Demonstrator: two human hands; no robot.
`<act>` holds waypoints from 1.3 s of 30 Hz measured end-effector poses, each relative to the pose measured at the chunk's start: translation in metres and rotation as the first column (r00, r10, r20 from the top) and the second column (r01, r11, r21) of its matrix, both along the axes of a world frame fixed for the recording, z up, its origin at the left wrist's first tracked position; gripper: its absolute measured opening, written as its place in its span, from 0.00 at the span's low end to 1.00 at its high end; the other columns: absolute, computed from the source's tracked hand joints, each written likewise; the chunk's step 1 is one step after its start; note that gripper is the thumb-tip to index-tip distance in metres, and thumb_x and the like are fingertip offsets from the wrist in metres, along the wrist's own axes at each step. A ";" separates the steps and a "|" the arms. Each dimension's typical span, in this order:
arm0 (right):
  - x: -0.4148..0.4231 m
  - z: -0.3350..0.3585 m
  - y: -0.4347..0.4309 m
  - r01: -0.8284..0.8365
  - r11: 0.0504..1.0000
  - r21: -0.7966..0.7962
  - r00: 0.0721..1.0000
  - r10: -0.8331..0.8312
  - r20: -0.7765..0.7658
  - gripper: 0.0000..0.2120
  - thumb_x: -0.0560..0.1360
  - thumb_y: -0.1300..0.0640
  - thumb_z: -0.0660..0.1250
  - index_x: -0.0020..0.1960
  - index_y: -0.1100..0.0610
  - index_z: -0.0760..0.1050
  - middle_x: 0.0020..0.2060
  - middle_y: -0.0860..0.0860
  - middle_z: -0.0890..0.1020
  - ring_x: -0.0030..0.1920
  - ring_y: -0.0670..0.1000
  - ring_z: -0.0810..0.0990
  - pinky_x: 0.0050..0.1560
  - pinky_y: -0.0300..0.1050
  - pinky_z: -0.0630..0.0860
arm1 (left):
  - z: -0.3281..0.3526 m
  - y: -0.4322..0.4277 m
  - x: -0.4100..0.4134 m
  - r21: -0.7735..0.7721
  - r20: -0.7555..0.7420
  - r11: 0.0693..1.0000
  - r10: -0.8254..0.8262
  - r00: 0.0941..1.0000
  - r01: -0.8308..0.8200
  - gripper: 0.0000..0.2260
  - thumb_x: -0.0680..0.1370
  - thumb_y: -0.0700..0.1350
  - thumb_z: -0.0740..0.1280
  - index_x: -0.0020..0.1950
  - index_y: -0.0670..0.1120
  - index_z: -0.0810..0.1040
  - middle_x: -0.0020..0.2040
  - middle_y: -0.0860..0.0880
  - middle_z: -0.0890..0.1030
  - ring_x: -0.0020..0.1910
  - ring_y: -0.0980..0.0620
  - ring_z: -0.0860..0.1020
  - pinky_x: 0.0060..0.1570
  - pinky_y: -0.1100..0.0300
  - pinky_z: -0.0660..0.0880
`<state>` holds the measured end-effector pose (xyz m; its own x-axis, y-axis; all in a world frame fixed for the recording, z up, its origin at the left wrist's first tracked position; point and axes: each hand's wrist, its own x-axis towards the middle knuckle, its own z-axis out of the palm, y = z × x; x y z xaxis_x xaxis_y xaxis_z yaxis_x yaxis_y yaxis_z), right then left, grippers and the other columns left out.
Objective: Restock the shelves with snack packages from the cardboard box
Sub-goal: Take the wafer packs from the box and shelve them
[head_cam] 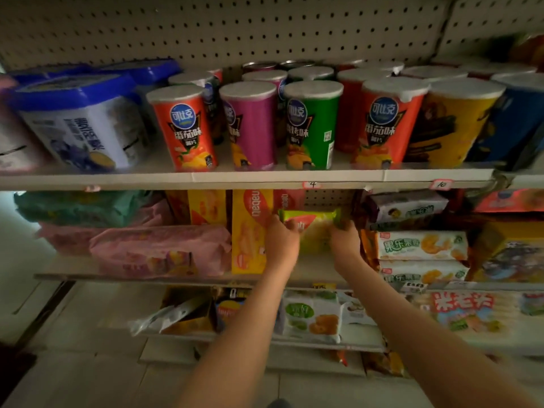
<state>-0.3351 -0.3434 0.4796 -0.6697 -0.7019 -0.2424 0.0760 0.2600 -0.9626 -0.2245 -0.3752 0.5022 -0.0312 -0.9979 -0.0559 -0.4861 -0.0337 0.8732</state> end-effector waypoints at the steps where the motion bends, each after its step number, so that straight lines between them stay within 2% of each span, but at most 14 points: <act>1: -0.003 -0.006 -0.005 0.023 0.999 -0.027 0.999 -0.024 -0.038 0.16 0.78 0.61 0.56 0.64 0.55 0.69 0.55 0.54 0.77 0.54 0.56 0.77 0.55 0.54 0.76 | -0.006 -0.003 -0.009 -0.022 0.015 1.000 0.003 1.000 -0.003 0.16 0.81 0.45 0.59 0.66 0.41 0.69 0.60 0.42 0.77 0.59 0.43 0.76 0.51 0.56 0.73; 4: -0.015 -0.028 -0.028 0.040 0.997 -0.062 0.979 -0.051 -0.200 0.22 0.78 0.62 0.54 0.72 0.54 0.62 0.67 0.56 0.69 0.65 0.58 0.70 0.64 0.58 0.71 | -0.027 -0.022 -0.032 -0.042 0.053 0.999 0.032 0.998 -0.030 0.19 0.80 0.43 0.58 0.71 0.45 0.67 0.67 0.44 0.73 0.67 0.43 0.71 0.65 0.51 0.70; 7: -0.022 -0.050 -0.050 0.038 0.997 -0.062 0.979 -0.049 -0.197 0.28 0.79 0.62 0.55 0.76 0.49 0.53 0.75 0.52 0.55 0.71 0.58 0.62 0.68 0.59 0.66 | -0.041 -0.038 -0.050 0.005 -0.003 1.000 0.022 1.000 -0.022 0.19 0.81 0.42 0.57 0.73 0.45 0.65 0.68 0.44 0.72 0.68 0.44 0.70 0.66 0.53 0.67; 9: -0.024 -0.064 -0.061 0.061 0.996 -0.069 0.978 -0.074 -0.197 0.29 0.78 0.59 0.56 0.76 0.46 0.51 0.75 0.51 0.52 0.74 0.58 0.57 0.69 0.60 0.64 | -0.048 -0.043 -0.060 0.020 -0.043 1.000 0.011 0.999 -0.011 0.19 0.80 0.40 0.58 0.72 0.46 0.66 0.68 0.44 0.72 0.68 0.45 0.70 0.66 0.53 0.66; 14: -0.031 -0.066 -0.086 0.083 0.984 -0.155 0.988 -0.102 -0.119 0.34 0.75 0.61 0.63 0.76 0.46 0.52 0.75 0.51 0.53 0.75 0.57 0.55 0.71 0.62 0.61 | -0.058 -0.062 -0.074 0.039 -0.149 0.997 0.068 0.987 -0.063 0.21 0.78 0.37 0.60 0.71 0.45 0.67 0.68 0.44 0.72 0.69 0.44 0.69 0.68 0.50 0.66; 17: -0.035 -0.068 -0.096 0.086 0.969 -0.233 0.965 -0.139 -0.223 0.40 0.71 0.61 0.69 0.76 0.52 0.50 0.75 0.55 0.56 0.74 0.57 0.54 0.73 0.59 0.57 | -0.059 -0.072 -0.082 0.061 -0.212 0.997 0.051 0.976 -0.039 0.23 0.76 0.33 0.60 0.70 0.44 0.67 0.66 0.42 0.73 0.67 0.43 0.71 0.67 0.51 0.67; 20: -0.042 -0.081 -0.106 0.130 0.965 -0.227 0.917 -0.204 -0.344 0.47 0.68 0.59 0.73 0.76 0.58 0.48 0.75 0.59 0.55 0.75 0.59 0.53 0.74 0.56 0.52 | -0.061 -0.081 -0.090 0.074 -0.244 0.996 -0.033 0.969 0.052 0.23 0.74 0.30 0.57 0.69 0.43 0.66 0.65 0.41 0.74 0.66 0.43 0.71 0.65 0.54 0.67; 24: -0.047 -0.098 -0.118 0.135 0.978 -0.161 0.812 -0.202 -0.547 0.45 0.68 0.61 0.72 0.75 0.64 0.49 0.74 0.62 0.55 0.75 0.61 0.54 0.74 0.52 0.51 | -0.071 -0.094 -0.096 0.028 -0.222 0.996 -0.081 0.972 0.090 0.24 0.74 0.30 0.57 0.70 0.44 0.69 0.67 0.43 0.72 0.67 0.45 0.69 0.68 0.54 0.67; 27: -0.048 -0.105 -0.124 0.159 0.972 -0.174 0.721 -0.235 -0.652 0.41 0.69 0.61 0.72 0.74 0.67 0.53 0.72 0.65 0.59 0.73 0.65 0.58 0.73 0.56 0.54 | -0.078 -0.099 -0.098 0.000 -0.149 0.996 -0.090 0.985 0.091 0.26 0.75 0.31 0.58 0.73 0.46 0.67 0.68 0.41 0.69 0.69 0.43 0.67 0.70 0.52 0.64; 33: -0.045 -0.104 -0.127 0.250 0.950 -0.189 0.630 -0.308 -0.713 0.37 0.65 0.66 0.73 0.69 0.71 0.62 0.65 0.69 0.69 0.65 0.68 0.69 0.66 0.57 0.66 | -0.082 -0.104 -0.100 0.009 -0.197 0.996 -0.082 0.977 0.085 0.25 0.76 0.31 0.57 0.72 0.48 0.68 0.68 0.42 0.71 0.68 0.43 0.68 0.68 0.49 0.67; 36: -0.045 -0.101 -0.129 0.327 0.931 -0.160 0.564 -0.328 -0.758 0.37 0.62 0.63 0.77 0.67 0.67 0.66 0.60 0.65 0.76 0.58 0.63 0.77 0.57 0.51 0.74 | -0.083 -0.104 -0.100 -0.023 -0.200 0.998 -0.068 0.977 0.064 0.22 0.77 0.33 0.57 0.70 0.47 0.70 0.67 0.43 0.73 0.67 0.43 0.70 0.66 0.50 0.68; 39: -0.043 -0.098 -0.125 0.353 0.931 -0.088 0.538 -0.279 -0.796 0.35 0.59 0.63 0.78 0.63 0.65 0.70 0.54 0.63 0.79 0.48 0.62 0.81 0.44 0.49 0.79 | -0.088 -0.104 -0.101 -0.034 -0.204 0.998 -0.053 0.978 0.047 0.26 0.73 0.31 0.57 0.70 0.47 0.70 0.66 0.42 0.74 0.66 0.43 0.71 0.66 0.50 0.69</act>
<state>-0.3777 -0.4682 0.3815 -0.7937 -0.4105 0.4489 -0.6041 0.4460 -0.6604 -0.3252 -0.4797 0.4141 -0.0887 -0.9960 -0.0144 -0.2976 0.0127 0.9546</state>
